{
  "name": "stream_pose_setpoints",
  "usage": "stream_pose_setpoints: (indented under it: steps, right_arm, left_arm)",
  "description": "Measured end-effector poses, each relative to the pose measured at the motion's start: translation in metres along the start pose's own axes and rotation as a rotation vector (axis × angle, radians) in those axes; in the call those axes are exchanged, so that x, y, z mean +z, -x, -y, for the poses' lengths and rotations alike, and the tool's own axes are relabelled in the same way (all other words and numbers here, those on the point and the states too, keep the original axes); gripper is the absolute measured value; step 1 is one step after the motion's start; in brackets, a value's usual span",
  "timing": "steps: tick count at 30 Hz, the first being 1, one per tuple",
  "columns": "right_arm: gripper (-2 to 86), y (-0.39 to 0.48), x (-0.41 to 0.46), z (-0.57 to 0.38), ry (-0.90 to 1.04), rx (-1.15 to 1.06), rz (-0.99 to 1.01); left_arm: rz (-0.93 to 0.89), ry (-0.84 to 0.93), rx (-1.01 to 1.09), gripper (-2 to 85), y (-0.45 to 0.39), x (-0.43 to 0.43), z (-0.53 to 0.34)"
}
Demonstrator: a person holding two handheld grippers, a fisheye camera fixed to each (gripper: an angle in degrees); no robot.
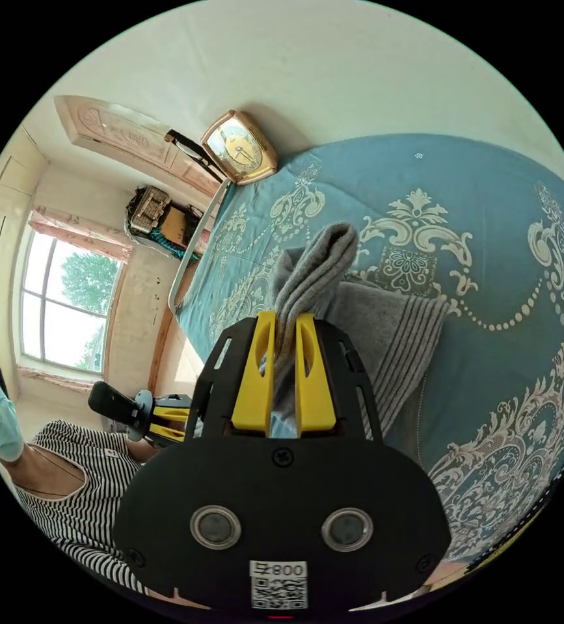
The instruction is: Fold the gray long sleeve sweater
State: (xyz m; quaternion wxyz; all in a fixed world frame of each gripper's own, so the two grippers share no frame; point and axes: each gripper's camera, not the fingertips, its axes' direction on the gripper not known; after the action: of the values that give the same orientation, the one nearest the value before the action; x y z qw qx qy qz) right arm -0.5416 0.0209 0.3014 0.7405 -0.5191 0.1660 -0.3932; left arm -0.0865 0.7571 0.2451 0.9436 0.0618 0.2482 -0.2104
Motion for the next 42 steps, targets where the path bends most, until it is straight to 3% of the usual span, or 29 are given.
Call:
stream_pose_setpoints:
  steps: [7,11,15,19,23,26,28,31,33,37,40,42]
  right_arm:
    - [5.0,-0.118,-0.035,-0.030,-0.026,0.132,0.163]
    - [5.2,-0.143,-0.048,-0.031,-0.013,0.101,0.175]
    - [6.0,-0.191,-0.047,-0.037,0.056,0.159,0.175]
    - [5.6,-0.239,-0.058,-0.067,-0.018,0.272,0.368]
    - [3.0,-0.225,-0.099,-0.093,-0.131,0.250,0.208]
    - [1.2,-0.167,-0.117,-0.108,-0.179,0.045,0.162]
    - [0.5,-0.128,-0.087,-0.111,-0.032,-0.081,0.077]
    - [0.2,-0.130,-0.030,-0.118,0.163,-0.100,-0.107]
    - [0.1,-0.149,-0.036,-0.125,0.091,-0.002,0.047]
    - [0.0,-0.150,-0.048,-0.147,0.050,0.009,0.044]
    - [0.0,-0.125,-0.066,-0.166,-0.015,-0.034,0.007]
    - [0.0,-0.103,-0.068,-0.179,-0.034,-0.085,0.013]
  left_arm:
    - [0.012,0.137,0.056,6.6,-0.067,0.096,0.059]
    - [0.011,0.173,0.054,6.6,-0.083,0.130,0.081]
    - [0.028,0.329,0.075,6.8,-0.100,0.191,0.099]
    - [0.072,0.356,0.083,7.1,-0.119,0.218,0.109]
    - [0.081,0.358,0.088,7.2,-0.127,0.228,0.116]
    - [0.111,0.359,0.114,7.3,-0.135,0.235,0.120]
    - [0.139,0.355,0.132,7.3,-0.142,0.238,0.121]
    - [0.149,0.333,0.143,6.6,-0.147,0.225,0.119]
    - [0.115,0.266,0.113,5.2,-0.143,0.199,0.116]
    - [0.106,0.108,-0.061,1.8,-0.096,0.149,0.097]
    - [0.178,0.186,-0.198,0.8,-0.048,0.162,0.073]
    - [0.097,0.210,-0.254,0.5,-0.027,0.179,0.055]
